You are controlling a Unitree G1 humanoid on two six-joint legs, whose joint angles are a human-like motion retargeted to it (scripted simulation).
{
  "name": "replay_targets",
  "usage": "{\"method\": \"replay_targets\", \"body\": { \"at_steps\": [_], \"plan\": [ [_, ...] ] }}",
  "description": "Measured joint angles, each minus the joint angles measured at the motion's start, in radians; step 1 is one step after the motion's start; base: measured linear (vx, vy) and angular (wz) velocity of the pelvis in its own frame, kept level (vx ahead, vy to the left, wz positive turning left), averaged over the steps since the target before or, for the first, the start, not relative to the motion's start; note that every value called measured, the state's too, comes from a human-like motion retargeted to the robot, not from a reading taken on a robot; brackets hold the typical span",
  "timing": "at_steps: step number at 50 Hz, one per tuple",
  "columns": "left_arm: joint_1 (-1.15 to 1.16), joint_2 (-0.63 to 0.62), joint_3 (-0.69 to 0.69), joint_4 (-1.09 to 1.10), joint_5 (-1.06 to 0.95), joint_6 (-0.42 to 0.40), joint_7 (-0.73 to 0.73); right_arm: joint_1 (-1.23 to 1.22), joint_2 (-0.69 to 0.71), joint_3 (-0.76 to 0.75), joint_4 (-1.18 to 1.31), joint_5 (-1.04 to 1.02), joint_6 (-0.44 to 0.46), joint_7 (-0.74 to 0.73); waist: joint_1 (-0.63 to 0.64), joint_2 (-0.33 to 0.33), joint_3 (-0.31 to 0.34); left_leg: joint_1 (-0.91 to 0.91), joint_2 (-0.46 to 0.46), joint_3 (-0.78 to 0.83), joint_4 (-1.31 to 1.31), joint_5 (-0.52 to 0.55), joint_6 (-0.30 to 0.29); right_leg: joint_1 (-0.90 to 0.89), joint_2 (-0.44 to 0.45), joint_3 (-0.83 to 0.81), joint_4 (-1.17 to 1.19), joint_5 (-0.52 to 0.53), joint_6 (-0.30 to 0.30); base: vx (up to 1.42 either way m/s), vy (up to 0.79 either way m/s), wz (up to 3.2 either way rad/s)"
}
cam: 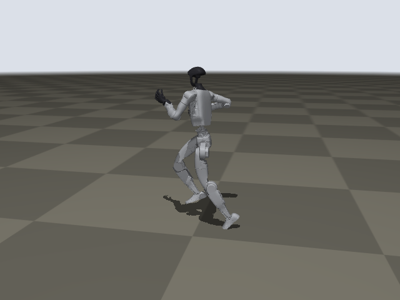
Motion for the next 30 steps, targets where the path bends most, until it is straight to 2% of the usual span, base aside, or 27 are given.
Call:
{"method": "replay_targets", "body": {
  "at_steps": [2, 3, 5, 7, 8, 10, 12, 13, 15, 16, 17, 18, 20, 23, 25, 26, 27, 30],
  "plan": [
    [-0.001, -0.032, -0.011, 0.004, -0.007, 0.002, -0.005, 0.041, 0.029, -0.002, 0.055, -0.045, 0.03, -0.014, -0.003, -0.049, -0.017, -0.005, -0.026, 0.105, 0.113, -0.087, 0.075, 0.122, -0.019, 0.087, -0.236, 0.157, 0.09, 1.16, -0.2, 0.43],
    [0.019, -0.068, -0.037, 0.009, -0.006, 0.006, -0.012, 0.081, 0.074, 0.026, 0.087, -0.115, 0.049, -0.026, 0.045, -0.066, -0.014, -0.006, -0.009, 0.151, 0.233, -0.161, 0.107, 0.225, 0.018, 0.141, -0.411, 0.258, 0.132, 1.1, -0.16, -0.32],
    [0.016, -0.138, -0.021, 0.057, -0.011, -0.008, -0.035, -0.043, 0.059, 0.117, 0.289, -0.201, 0.064, -0.018, 0.058, -0.075, 0.017, -0.066, -0.027, 0.124, 0.489, -0.278, 0.153, 0.41, 0.027, 0.246, -0.732, 0.318, 0.177, 1.09, -0.14, -0.05],
    [0.112, -0.153, -0.002, 0.032, -0.003, -0.016, -0.064, -0.137, 0.061, 0.212, 0.42, -0.333, 0.053, 0.001, 0.036, -0.116, 0.052, -0.126, -0.082, 0.081, 0.772, -0.392, 0.192, 0.608, -0.041, 0.271, -0.983, 0.321, 0.179, 1.07, -0.15, 0.33],
    [0.166, -0.152, 0.009, 0.016, 0.001, -0.017, -0.078, -0.184, 0.07, 0.25, 0.48, -0.385, 0.042, -0.013, 0.032, -0.132, 0.072, -0.169, -0.098, 0.072, 0.936, -0.457, 0.216, 0.688, -0.057, 0.265, -1.027, 0.255, 0.162, 1.0, -0.16, 0.0],
    [0.257, -0.142, 0.03, 0.0, 0.004, -0.028, -0.08, -0.322, 0.127, 0.336, 0.628, -0.423, 0.024, -0.134, 0.063, -0.126, 0.144, -0.289, -0.104, 0.039, 1.284, -0.604, 0.249, 0.79, -0.016, 0.249, -0.971, -0.059, 0.052, 0.88, -0.16, -0.65],
    [0.357, -0.145, 0.067, 0.005, 0.015, -0.023, -0.057, -0.565, 0.227, 0.423, 0.843, -0.443, 0.021, -0.313, 0.15, -0.093, 0.258, -0.433, -0.134, 0.024, 1.559, -0.727, 0.235, 0.761, 0.068, 0.292, -0.714, -0.26, -0.06, 0.71, -0.1, -1.84],
    [0.409, -0.145, 0.087, 0.012, 0.004, -0.022, -0.045, -0.734, 0.271, 0.472, 0.963, -0.481, 0.037, -0.374, 0.2, -0.085, 0.313, -0.522, -0.147, 0.04, 1.652, -0.767, 0.223, 0.721, 0.099, 0.325, -0.575, -0.308, -0.064, 0.67, -0.04, -2.34],
    [0.547, -0.102, 0.12, 0.0, -0.036, -0.035, -0.048, -1.054, 0.35, 0.556, 1.098, -0.563, 0.078, -0.397, 0.287, -0.082, 0.402, -0.682, -0.138, 0.073, 1.745, -0.816, 0.21, 0.724, 0.136, 0.389, -0.453, -0.354, -0.027, 0.73, 0.01, -2.25],
    [0.63, -0.04, 0.135, -0.03, -0.051, -0.048, -0.059, -1.168, 0.387, 0.586, 1.079, -0.571, 0.077, -0.387, 0.34, -0.086, 0.41, -0.755, -0.129, 0.077, 1.741, -0.826, 0.208, 0.764, 0.138, 0.42, -0.476, -0.369, -0.025, 0.85, 0.05, -1.84],
    [0.714, 0.027, 0.151, -0.063, -0.068, -0.059, -0.068, -1.269, 0.424, 0.617, 1.046, -0.572, 0.074, -0.38, 0.398, -0.093, 0.404, -0.829, -0.119, 0.08, 1.727, -0.83, 0.207, 0.8, 0.134, 0.45, -0.507, -0.376, -0.021, 0.93, 0.07, -1.52],
    [0.801, 0.106, 0.169, -0.101, -0.089, -0.068, -0.074, -1.342, 0.459, 0.649, 0.984, -0.556, 0.068, -0.38, 0.468, -0.106, 0.371, -0.904, -0.11, 0.081, 1.691, -0.823, 0.209, 0.827, 0.121, 0.474, -0.552, -0.365, -0.014, 0.98, 0.09, -1.26],
    [0.985, 0.248, 0.214, -0.156, -0.143, -0.077, -0.096, -1.444, 0.524, 0.726, 0.832, -0.522, 0.068, -0.387, 0.599, -0.156, 0.277, -1.02, -0.08, 0.096, 1.564, -0.787, 0.214, 0.873, 0.077, 0.519, -0.674, -0.267, 0.014, 1.05, 0.11, -0.74],
    [1.237, 0.35, 0.304, -0.138, -0.167, -0.074, -0.171, -1.52, 0.57, 0.845, 0.59, -0.494, 0.074, -0.312, 0.699, -0.261, 0.147, -1.058, -0.04, 0.168, 1.27, -0.691, 0.23, 0.968, -0.03, 0.527, -0.951, 0.075, 0.096, 1.12, 0.16, 0.21],
    [1.343, 0.357, 0.351, -0.078, -0.154, -0.062, -0.203, -1.572, 0.569, 0.915, 0.448, -0.475, 0.059, -0.243, 0.731, -0.31, 0.084, -1.027, -0.03, 0.218, 1.056, -0.589, 0.224, 1.007, -0.082, 0.509, -1.082, 0.323, 0.176, 1.13, 0.19, 0.44],
    [1.374, 0.347, 0.364, -0.039, -0.149, -0.055, -0.211, -1.598, 0.574, 0.947, 0.39, -0.461, 0.044, -0.223, 0.738, -0.315, 0.061, -0.987, -0.028, 0.225, 0.947, -0.519, 0.206, 1.019, -0.082, 0.496, -1.099, 0.391, 0.195, 1.14, 0.18, 0.26],
    [1.399, 0.334, 0.372, 0.001, -0.144, -0.047, -0.217, -1.621, 0.584, 0.976, 0.337, -0.446, 0.03, -0.206, 0.74, -0.314, 0.042, -0.939, -0.026, 0.226, 0.837, -0.448, 0.184, 1.029, -0.075, 0.479, -1.098, 0.433, 0.202, 1.16, 0.17, 0.15],
    [1.403, 0.286, 0.345, 0.136, -0.119, -0.028, -0.212, -1.63, 0.648, 1.029, 0.242, -0.391, -0.011, -0.187, 0.716, -0.261, 0.023, -0.718, -0.029, 0.178, 0.492, -0.243, 0.098, 1.045, -0.004, 0.374, -0.928, 0.347, 0.12, 1.18, 0.16, 0.24]
  ]
}}
